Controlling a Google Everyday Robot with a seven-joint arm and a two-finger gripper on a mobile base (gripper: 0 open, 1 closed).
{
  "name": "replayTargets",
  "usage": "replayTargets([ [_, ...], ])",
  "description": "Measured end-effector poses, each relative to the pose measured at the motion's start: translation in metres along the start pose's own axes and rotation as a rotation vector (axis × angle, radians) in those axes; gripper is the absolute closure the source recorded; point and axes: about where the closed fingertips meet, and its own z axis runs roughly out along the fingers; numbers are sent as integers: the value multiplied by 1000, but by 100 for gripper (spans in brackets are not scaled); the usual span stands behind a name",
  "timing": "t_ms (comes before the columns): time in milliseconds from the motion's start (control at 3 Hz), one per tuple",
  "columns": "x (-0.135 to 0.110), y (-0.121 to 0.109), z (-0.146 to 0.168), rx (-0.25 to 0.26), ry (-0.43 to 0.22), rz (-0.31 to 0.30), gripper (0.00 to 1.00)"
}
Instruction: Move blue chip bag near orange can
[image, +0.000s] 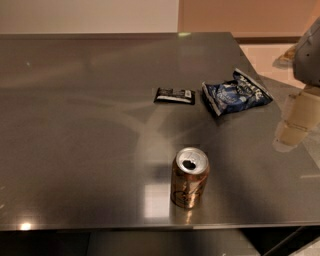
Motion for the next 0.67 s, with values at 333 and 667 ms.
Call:
replayTargets([
  [333,0,0,0,0,0,0,0],
  [667,-5,-11,3,-7,-25,-2,0],
])
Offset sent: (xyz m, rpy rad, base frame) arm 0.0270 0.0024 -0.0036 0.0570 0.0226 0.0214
